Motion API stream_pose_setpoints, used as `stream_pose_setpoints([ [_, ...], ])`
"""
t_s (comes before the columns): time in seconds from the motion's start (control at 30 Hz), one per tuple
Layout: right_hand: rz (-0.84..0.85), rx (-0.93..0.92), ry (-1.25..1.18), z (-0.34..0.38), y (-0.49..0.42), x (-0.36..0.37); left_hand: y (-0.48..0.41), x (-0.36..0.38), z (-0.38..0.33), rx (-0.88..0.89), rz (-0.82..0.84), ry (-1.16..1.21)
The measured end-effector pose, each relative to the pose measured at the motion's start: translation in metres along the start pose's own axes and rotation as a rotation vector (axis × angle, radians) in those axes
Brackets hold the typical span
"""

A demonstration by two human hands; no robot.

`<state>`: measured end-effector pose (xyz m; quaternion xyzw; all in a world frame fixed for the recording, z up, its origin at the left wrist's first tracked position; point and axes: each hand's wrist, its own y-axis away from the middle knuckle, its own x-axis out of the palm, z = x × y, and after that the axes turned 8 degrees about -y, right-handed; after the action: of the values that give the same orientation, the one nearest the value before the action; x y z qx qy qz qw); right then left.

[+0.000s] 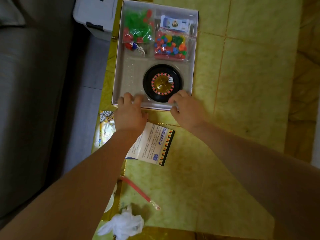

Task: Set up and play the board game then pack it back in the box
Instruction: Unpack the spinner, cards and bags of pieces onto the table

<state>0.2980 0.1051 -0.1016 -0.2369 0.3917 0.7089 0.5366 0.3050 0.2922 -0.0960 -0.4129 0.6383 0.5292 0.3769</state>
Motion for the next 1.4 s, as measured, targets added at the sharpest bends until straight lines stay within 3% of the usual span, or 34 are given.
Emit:
stream_pose_setpoints([
  [0.23,-0.086,0.242,-0.194,0.001,-0.045,-0.001,-0.031,0.007,-0.001,-0.084,0.061,0.036],
  [0.37,-0.113,0.12,-0.006,0.006,-0.059,0.006,-0.047,0.007,0.007,-0.055,0.136,0.035],
  [0.5,-0.043,0.142,0.158,0.01,-0.072,0.01,-0.054,0.001,0.005,-0.079,0.227,0.016],
  [0.87,-0.103,0.017,0.012,-0.001,-0.074,0.004,-0.064,-0.002,0.002,-0.189,0.382,0.089],
  [0.97,-0.152,0.009,0.096,-0.003,-0.076,-0.002,-0.066,-0.003,0.002,-0.205,0.393,0.094],
  [1.2,-0.083,-0.03,0.344,-0.012,-0.066,0.001,-0.064,0.0,0.003,-0.209,0.365,0.121],
  [1.4,-0.06,0.008,0.249,-0.009,-0.07,-0.003,-0.063,-0.002,0.002,-0.218,0.365,0.129],
])
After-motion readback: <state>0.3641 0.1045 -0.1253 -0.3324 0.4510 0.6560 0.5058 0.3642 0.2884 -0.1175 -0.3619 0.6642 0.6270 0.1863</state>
